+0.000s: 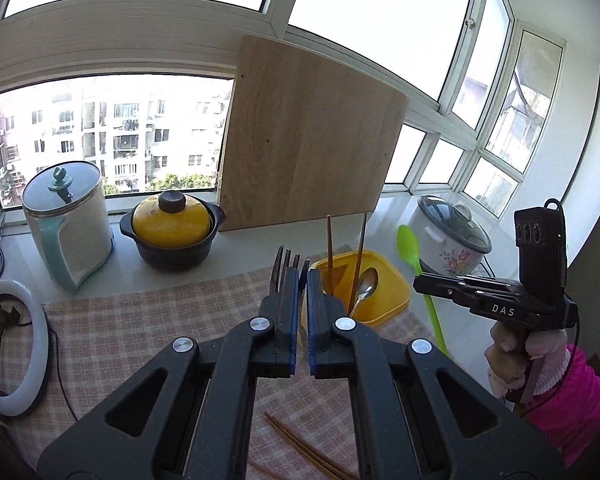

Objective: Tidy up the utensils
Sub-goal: 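Lift green spoon and fork and carry both over the yellow container, then open both tools to drop the green spoon and fork into the container, then move both tools back down toward the remaining chopsticks on the cloth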

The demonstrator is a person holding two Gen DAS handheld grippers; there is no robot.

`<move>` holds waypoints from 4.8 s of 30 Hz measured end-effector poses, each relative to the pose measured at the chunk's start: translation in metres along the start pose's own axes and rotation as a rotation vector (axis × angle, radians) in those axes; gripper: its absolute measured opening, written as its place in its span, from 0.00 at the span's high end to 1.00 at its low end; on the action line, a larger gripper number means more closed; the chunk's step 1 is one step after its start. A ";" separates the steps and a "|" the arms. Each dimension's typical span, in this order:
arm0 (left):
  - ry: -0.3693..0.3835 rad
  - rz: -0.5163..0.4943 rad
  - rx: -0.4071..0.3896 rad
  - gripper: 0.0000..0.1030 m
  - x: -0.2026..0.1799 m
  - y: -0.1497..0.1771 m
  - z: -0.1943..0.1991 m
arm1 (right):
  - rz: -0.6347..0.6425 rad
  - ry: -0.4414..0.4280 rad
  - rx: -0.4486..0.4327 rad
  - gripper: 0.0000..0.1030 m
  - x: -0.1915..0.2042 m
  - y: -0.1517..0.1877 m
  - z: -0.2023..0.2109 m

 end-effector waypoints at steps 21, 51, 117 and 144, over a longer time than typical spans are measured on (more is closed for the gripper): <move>0.032 0.000 -0.049 0.99 -0.018 -0.052 -0.038 | -0.006 0.112 -0.132 0.97 -0.028 -0.080 -0.027; 0.069 0.019 0.055 0.99 -0.038 -0.026 -0.088 | -0.067 0.152 -0.125 0.99 -0.059 -0.048 -0.062; -0.049 0.349 0.464 0.61 -0.018 0.226 -0.020 | 0.195 0.054 0.318 0.19 0.001 0.140 -0.054; -0.212 0.215 0.534 0.66 -0.043 0.262 -0.053 | 0.180 0.065 0.583 0.84 0.018 0.211 -0.114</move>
Point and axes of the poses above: each gripper's, at about its wrist camera, not at the fingertips, and z roughly against the way its jaws point, x to its left, y to its underside, the point moved 6 cm from there along -z, roughly the way its jaws point, and after that the axes turned 11 degrees about -z, right-handed, at the moved point
